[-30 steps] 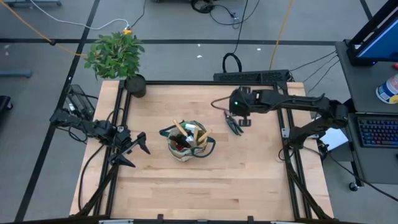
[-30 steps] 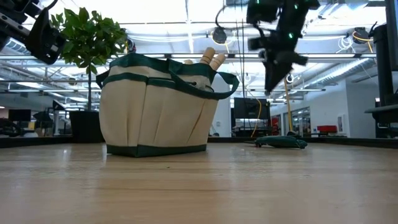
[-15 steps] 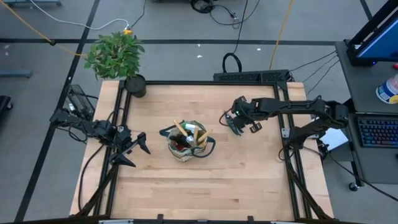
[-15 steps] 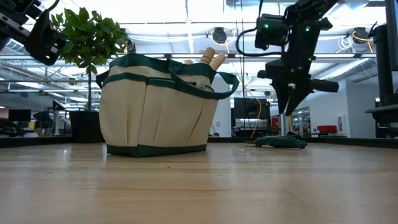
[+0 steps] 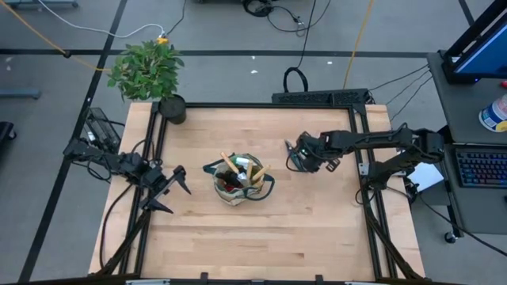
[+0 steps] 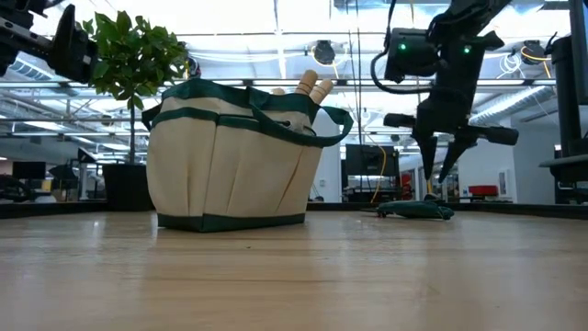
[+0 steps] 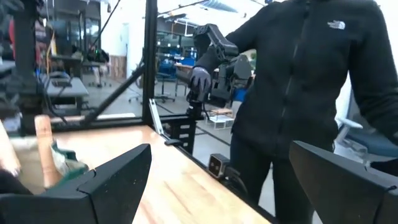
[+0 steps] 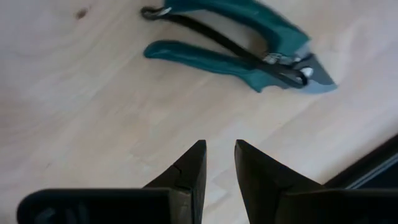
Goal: Pick & Place Garden tools in Gardening bag
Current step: Put the green shear scissors into the gardening bag
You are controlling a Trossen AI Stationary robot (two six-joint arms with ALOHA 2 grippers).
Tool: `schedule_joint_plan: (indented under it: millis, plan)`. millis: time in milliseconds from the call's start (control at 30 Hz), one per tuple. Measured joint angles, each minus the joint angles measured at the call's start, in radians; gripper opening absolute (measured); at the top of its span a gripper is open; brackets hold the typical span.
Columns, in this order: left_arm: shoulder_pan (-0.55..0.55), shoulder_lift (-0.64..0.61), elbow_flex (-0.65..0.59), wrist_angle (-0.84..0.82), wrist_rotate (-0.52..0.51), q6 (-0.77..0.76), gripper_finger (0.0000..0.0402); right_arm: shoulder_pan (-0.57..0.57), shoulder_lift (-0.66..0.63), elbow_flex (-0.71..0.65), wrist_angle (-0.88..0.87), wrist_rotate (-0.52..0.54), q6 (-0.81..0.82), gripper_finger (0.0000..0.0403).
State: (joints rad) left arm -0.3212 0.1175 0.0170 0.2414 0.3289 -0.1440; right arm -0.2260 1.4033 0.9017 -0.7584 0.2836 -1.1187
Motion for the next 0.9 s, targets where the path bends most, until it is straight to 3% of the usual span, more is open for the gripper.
schedule_joint_plan:
  millis: [167,367,633,900]
  plan:
    - [0.0,0.0,0.0,0.035,0.015,0.0,0.039,0.0,0.0,-0.038,0.04,0.001,-0.063,0.0075]
    - [0.0,0.0,0.0,0.047,0.095,-0.014,0.039,0.0,0.001,-0.091,0.212,0.002,-0.119,0.0075]
    - [0.0,0.0,0.0,0.048,0.097,-0.016,0.039,0.0,0.001,-0.104,0.301,-0.001,-0.179,0.0076]
    - [0.0,0.0,0.0,0.048,0.098,-0.024,0.039,0.0,0.001,-0.104,0.346,-0.132,-0.178,0.0076]
